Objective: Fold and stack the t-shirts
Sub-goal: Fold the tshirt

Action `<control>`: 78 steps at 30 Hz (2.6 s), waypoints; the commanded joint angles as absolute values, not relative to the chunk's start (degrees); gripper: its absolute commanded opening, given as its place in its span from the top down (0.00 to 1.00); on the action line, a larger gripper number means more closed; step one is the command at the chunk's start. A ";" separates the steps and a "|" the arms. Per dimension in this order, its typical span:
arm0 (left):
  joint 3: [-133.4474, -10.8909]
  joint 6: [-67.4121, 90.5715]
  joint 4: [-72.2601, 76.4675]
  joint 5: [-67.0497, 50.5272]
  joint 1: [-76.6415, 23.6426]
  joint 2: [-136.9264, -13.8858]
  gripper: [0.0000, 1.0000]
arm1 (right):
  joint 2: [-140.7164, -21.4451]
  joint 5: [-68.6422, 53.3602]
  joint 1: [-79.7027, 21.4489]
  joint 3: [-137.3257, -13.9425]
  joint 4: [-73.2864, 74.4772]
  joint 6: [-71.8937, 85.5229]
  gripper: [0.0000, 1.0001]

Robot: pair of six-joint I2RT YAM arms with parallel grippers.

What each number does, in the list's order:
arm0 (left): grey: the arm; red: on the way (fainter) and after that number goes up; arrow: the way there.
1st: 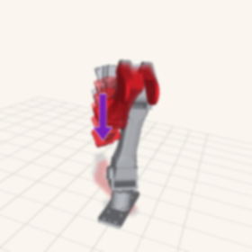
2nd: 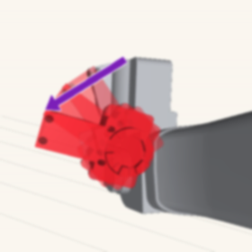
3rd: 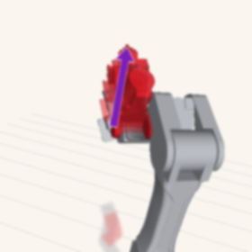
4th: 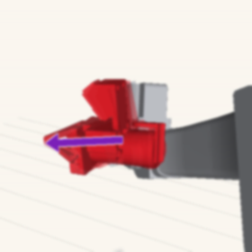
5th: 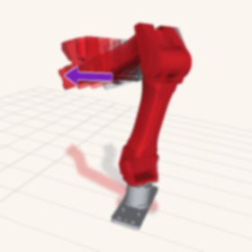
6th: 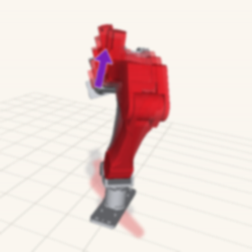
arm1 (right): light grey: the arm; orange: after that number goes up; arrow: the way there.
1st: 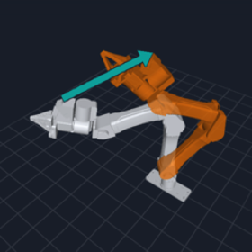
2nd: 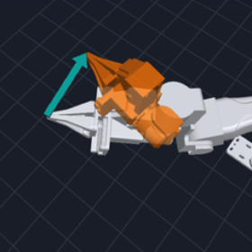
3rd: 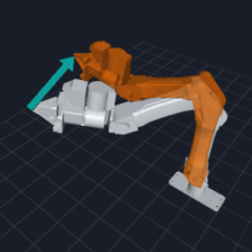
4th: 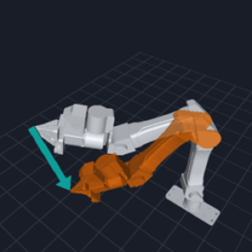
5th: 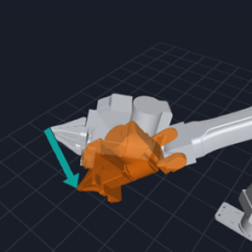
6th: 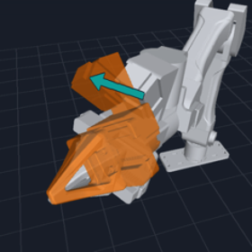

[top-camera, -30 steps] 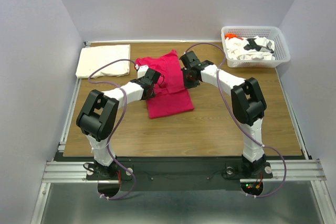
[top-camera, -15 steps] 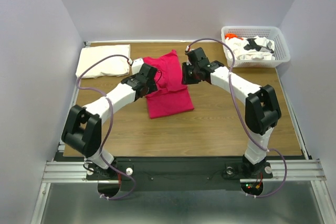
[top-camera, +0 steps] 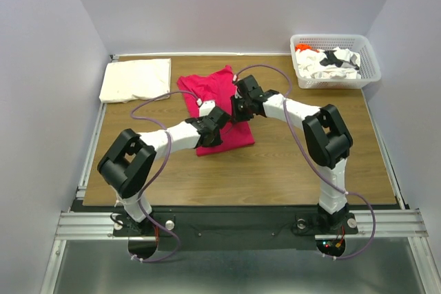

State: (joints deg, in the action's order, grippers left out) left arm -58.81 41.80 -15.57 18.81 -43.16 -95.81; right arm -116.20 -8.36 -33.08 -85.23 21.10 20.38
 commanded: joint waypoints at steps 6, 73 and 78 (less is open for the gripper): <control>-56.16 41.40 -12.92 17.32 -43.77 -97.82 0.69 | -120.41 -10.64 -33.49 -89.11 17.49 20.22 0.84; -83.49 21.89 -11.61 27.16 -28.13 -116.01 0.58 | -91.05 -9.05 -30.50 -65.12 15.82 23.91 0.77; -84.11 21.01 -9.93 25.58 -26.72 -117.59 0.58 | -93.51 -11.42 -30.59 -67.49 13.98 23.91 0.77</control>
State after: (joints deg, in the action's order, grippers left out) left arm -81.54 22.81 -11.75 25.69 -27.83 -117.56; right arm -92.03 -9.10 -30.41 -64.75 17.93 23.77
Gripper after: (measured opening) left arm 0.422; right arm 0.231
